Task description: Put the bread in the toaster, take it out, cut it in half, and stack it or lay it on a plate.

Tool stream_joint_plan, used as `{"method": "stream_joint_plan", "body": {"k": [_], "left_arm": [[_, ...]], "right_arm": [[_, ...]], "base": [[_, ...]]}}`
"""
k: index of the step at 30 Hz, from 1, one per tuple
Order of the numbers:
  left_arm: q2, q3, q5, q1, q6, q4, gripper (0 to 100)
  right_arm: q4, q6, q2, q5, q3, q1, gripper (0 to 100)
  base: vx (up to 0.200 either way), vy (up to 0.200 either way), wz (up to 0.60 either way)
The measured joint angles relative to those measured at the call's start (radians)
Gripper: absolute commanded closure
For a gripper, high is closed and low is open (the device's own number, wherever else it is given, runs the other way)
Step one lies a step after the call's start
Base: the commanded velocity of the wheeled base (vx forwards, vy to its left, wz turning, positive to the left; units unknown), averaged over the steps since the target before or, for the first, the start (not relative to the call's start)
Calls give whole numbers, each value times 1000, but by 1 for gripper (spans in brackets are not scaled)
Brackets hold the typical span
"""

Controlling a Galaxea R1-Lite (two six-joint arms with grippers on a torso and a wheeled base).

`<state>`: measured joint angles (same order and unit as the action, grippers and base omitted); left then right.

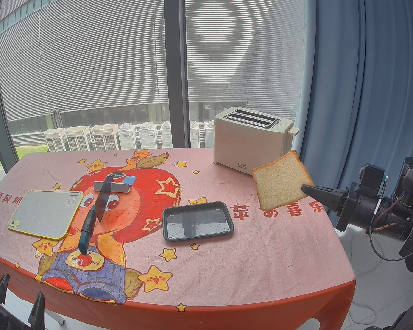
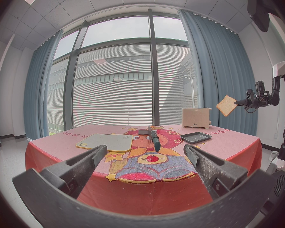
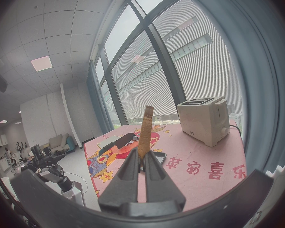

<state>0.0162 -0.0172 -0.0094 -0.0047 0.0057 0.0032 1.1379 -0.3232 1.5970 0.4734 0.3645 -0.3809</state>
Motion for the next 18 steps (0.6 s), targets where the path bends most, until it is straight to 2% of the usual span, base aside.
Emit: {"method": "stream_joint_plan", "body": {"k": [8, 13, 18], "left_arm": [[0, 0, 0, 0, 0, 0, 0], [0, 0, 0, 0, 0, 0, 0], [0, 0, 0, 0, 0, 0, 0]], "right_arm": [[1, 9, -1, 0, 5, 27, 100], [1, 52, -1, -1, 8, 53, 100], [1, 64, 0, -1, 8, 68, 100]], "base": [[0, 0, 0], [0, 0, 0], [0, 0, 0]]}}
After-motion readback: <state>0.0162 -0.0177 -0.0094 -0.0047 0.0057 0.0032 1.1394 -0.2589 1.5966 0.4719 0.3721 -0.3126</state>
